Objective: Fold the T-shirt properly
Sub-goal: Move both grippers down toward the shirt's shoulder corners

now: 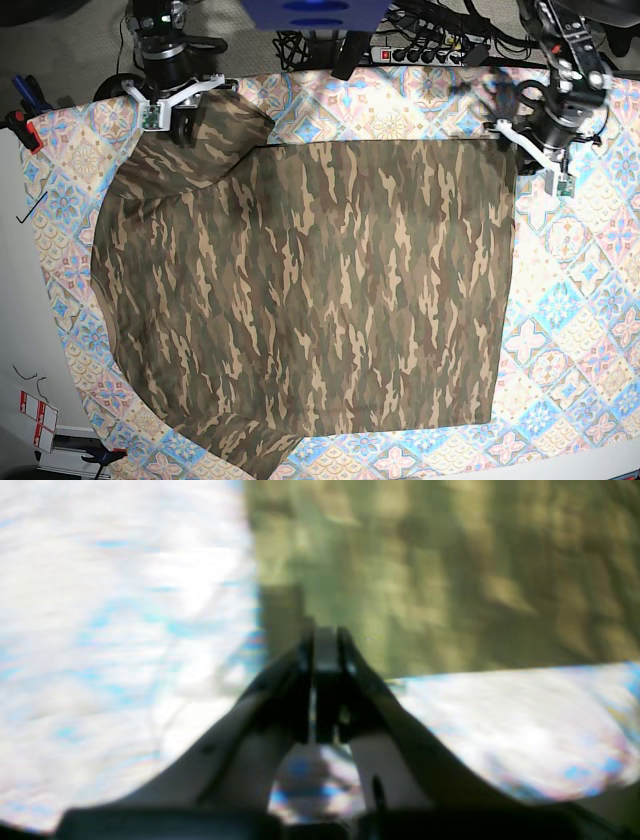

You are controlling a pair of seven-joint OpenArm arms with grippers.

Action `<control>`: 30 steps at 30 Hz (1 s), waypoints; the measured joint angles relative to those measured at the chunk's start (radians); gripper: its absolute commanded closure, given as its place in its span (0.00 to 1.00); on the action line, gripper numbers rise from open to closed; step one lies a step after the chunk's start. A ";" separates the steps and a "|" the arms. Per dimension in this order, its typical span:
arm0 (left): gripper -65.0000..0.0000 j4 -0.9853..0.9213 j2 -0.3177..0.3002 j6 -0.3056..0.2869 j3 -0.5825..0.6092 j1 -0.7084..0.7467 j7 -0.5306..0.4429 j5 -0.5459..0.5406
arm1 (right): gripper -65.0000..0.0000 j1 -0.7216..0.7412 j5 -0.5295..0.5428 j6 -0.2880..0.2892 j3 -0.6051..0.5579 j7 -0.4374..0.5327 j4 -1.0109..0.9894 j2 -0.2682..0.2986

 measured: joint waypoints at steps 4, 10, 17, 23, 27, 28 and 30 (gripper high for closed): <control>1.00 0.000 -0.053 -0.049 -0.017 -0.014 0.038 -0.004 | 0.67 0.068 0.190 -0.003 0.000 -0.024 -0.008 0.108; 1.00 0.000 -0.083 -0.052 -0.019 -0.014 0.038 -0.003 | 0.62 0.087 0.452 -0.011 0.005 -0.022 -0.065 0.214; 1.00 -0.002 -0.082 -0.049 -0.019 -0.019 0.041 0.070 | 0.61 0.095 0.655 -0.011 0.003 -0.004 -0.160 0.278; 1.00 -0.002 -0.080 -0.049 -0.019 -0.019 0.041 0.072 | 0.61 0.112 0.749 0.201 0.061 -0.013 -0.290 0.267; 1.00 -0.002 -0.080 -0.049 -0.019 -0.015 0.042 0.072 | 0.61 0.126 0.826 0.260 0.081 0.000 -0.383 0.280; 1.00 -0.002 -0.080 -0.050 -0.019 -0.016 0.042 0.072 | 0.61 0.126 0.834 0.267 0.080 -0.002 -0.402 0.278; 1.00 -0.002 -0.080 -0.052 -0.019 -0.016 0.042 0.072 | 0.61 0.121 0.832 0.264 0.077 -0.013 -0.419 0.272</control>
